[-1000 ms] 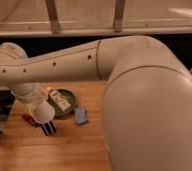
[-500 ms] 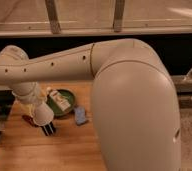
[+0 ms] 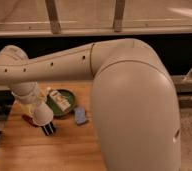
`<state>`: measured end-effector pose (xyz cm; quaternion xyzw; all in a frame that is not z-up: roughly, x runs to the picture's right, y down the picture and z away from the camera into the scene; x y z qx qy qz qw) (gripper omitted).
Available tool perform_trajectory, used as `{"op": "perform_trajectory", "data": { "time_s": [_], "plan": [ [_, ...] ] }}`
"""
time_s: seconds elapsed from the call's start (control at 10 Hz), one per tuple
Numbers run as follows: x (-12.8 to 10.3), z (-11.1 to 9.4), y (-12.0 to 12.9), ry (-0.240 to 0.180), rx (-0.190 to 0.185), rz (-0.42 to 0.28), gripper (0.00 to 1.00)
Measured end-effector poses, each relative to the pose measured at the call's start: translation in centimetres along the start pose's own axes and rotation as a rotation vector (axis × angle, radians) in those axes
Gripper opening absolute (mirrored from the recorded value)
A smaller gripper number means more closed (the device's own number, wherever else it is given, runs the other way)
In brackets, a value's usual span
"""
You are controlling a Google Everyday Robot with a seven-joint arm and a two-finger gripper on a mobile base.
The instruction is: Place the ceramic cup over the eraser
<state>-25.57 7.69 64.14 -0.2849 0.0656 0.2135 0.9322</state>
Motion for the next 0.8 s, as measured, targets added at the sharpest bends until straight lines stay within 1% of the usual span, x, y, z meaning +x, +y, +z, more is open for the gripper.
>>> {"op": "perform_trajectory", "data": {
  "time_s": [0.3, 0.4, 0.8],
  "plan": [
    [0.04, 0.01, -0.04, 0.0, 0.0, 0.001, 0.76],
    [0.02, 0.01, -0.01, 0.001, 0.0, 0.001, 0.8],
    [0.02, 0.0, -0.03, 0.0, 0.0, 0.001, 0.8]
  ]
}}
